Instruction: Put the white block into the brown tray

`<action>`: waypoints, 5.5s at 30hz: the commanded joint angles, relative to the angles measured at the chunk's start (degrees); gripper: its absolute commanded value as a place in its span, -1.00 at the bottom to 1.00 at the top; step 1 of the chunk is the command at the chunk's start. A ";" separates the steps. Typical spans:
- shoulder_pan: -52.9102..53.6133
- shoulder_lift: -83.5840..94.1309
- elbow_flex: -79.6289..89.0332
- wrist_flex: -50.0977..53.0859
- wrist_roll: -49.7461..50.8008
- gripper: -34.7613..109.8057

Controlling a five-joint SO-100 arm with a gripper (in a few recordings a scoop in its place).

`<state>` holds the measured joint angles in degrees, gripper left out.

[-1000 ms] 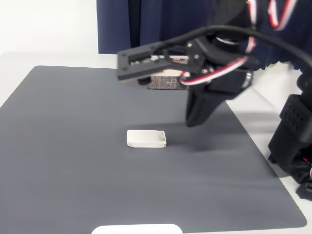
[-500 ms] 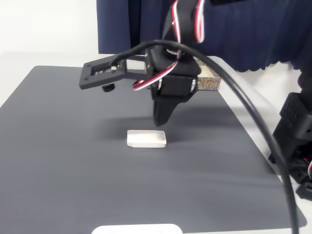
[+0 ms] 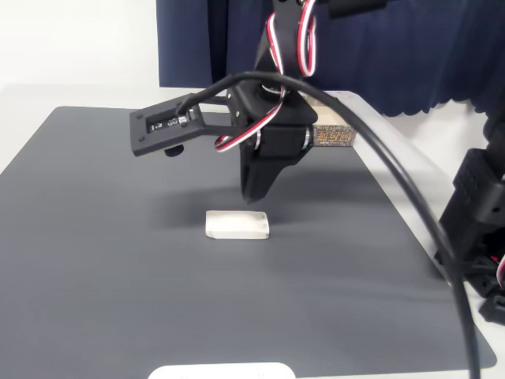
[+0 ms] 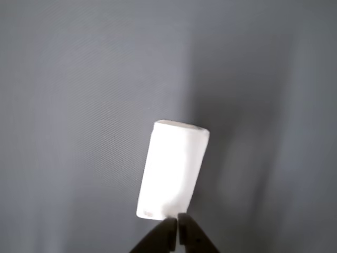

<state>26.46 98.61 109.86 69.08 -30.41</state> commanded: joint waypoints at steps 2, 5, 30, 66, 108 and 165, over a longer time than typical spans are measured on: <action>0.35 0.53 -2.55 0.00 -0.88 -0.52; 0.26 0.62 -2.37 0.35 -0.09 -0.52; 3.43 0.53 -2.20 -2.29 4.75 0.03; 1.93 -6.86 -0.44 -10.72 10.46 0.01; 0.26 -7.56 2.55 -9.84 10.46 -0.33; 49.57 -31.11 -62.49 21.09 -12.13 -0.52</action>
<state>74.44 68.99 53.17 89.82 -42.19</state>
